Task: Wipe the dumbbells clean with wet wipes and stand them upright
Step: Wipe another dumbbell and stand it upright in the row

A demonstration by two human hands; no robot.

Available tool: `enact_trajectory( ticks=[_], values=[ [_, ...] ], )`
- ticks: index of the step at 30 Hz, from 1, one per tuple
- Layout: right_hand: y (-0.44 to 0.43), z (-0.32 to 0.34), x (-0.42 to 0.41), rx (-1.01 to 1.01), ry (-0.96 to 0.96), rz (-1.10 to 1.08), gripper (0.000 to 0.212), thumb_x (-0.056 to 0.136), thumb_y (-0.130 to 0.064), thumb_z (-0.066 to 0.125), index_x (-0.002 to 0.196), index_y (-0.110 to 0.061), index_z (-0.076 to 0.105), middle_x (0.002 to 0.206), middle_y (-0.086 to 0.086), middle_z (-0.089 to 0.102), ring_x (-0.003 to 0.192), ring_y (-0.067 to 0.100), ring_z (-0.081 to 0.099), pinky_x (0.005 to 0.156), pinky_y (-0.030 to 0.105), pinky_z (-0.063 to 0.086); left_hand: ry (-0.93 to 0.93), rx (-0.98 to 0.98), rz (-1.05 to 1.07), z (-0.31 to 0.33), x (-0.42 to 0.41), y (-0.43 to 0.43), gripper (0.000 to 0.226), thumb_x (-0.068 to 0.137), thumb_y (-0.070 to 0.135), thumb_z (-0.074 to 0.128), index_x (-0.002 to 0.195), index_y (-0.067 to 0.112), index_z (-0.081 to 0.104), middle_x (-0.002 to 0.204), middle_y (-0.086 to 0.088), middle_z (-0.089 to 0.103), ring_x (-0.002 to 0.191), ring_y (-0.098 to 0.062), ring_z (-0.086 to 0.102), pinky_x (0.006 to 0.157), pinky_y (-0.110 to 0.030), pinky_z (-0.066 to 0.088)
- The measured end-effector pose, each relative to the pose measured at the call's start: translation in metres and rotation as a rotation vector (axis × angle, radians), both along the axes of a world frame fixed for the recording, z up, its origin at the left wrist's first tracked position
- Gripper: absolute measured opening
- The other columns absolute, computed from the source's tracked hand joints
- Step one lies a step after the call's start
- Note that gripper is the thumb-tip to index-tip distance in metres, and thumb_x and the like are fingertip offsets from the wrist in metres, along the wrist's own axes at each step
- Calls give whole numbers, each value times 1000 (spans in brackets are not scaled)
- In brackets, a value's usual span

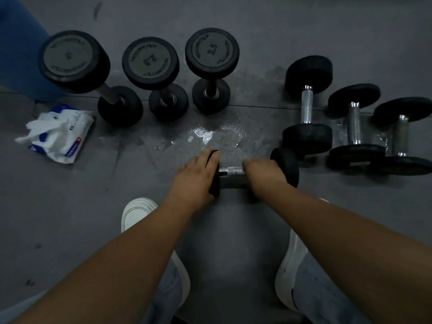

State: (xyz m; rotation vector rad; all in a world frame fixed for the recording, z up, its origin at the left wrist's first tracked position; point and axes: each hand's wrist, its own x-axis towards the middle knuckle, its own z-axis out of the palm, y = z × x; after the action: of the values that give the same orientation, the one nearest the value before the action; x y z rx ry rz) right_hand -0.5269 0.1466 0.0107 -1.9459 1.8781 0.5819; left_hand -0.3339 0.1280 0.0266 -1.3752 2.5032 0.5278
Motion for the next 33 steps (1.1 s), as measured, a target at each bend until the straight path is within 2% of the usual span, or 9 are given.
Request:
enact_trajectory(
  ticks=[7, 9, 13, 16, 19, 22, 25, 30, 33],
  values=[
    [13, 3, -9, 52, -232, -145, 25, 87, -9, 47, 110, -13, 54, 113, 13, 62, 104, 33, 61, 89, 38, 49, -20, 13, 26, -5, -9, 16, 103, 77, 20, 75, 154, 23, 6, 157, -6, 2, 131, -30, 35, 95, -43, 46],
    [14, 3, -2, 8, -186, -246, 23, 86, -8, 44, 107, -13, 53, 111, 14, 63, 104, 34, 60, 89, 39, 47, -21, 22, 30, -7, -9, 15, 103, 78, 18, 74, 154, 24, 5, 159, -7, 1, 130, -31, 39, 96, -43, 46],
    [31, -5, 62, -159, -156, -77, 38, 91, -15, 33, 126, -11, 49, 125, 11, 55, 118, 29, 48, 102, 42, 30, -31, 21, 53, -8, -11, 11, 96, 82, 23, 69, 154, 25, 5, 161, -5, 1, 124, -32, 47, 92, -44, 49],
    [35, -14, 33, -202, -108, -186, 33, 92, -17, 34, 120, -15, 51, 122, 8, 58, 118, 26, 49, 105, 42, 26, -51, 50, 64, -10, -12, 10, 105, 76, 24, 75, 153, 26, 5, 160, -5, 1, 120, -32, 50, 90, -44, 49],
    [48, -17, 35, -266, -48, -239, 56, 86, -17, 18, 129, -7, 51, 131, 14, 55, 127, 30, 46, 108, 47, 30, -51, 72, 67, -9, -13, 6, 107, 73, 23, 77, 153, 26, 6, 160, -5, 1, 117, -33, 52, 89, -44, 50],
    [40, -14, 31, -238, -152, -36, 37, 91, -21, 33, 118, -16, 58, 126, 10, 55, 120, 30, 49, 99, 41, 36, -58, 97, 74, -8, -14, 6, 108, 72, 19, 77, 153, 27, 6, 160, -5, 1, 115, -34, 53, 90, -45, 50],
    [29, -5, 11, -347, -106, -217, 16, 85, -30, 58, 97, -26, 68, 117, 9, 52, 107, 32, 49, 81, 36, 40, -47, 116, 84, -8, -14, 3, 108, 71, 18, 77, 153, 28, 7, 160, -5, 0, 113, -35, 54, 90, -46, 50],
    [14, 7, 27, -250, -395, -410, 21, 89, -14, 49, 108, -21, 55, 101, 6, 41, 87, 33, 56, 69, 31, 39, -23, 117, 93, -10, -14, 3, 104, 73, 17, 75, 152, 28, 8, 159, -3, 0, 111, -36, 54, 87, -47, 50],
    [20, 6, 36, -217, -423, -387, 12, 89, -12, 48, 96, -16, 57, 100, 9, 48, 86, 32, 57, 67, 33, 42, 11, 110, 93, -12, -14, 3, 98, 77, 23, 73, 151, 28, 9, 158, -4, 1, 108, -36, 55, 85, -47, 51]
  ],
)
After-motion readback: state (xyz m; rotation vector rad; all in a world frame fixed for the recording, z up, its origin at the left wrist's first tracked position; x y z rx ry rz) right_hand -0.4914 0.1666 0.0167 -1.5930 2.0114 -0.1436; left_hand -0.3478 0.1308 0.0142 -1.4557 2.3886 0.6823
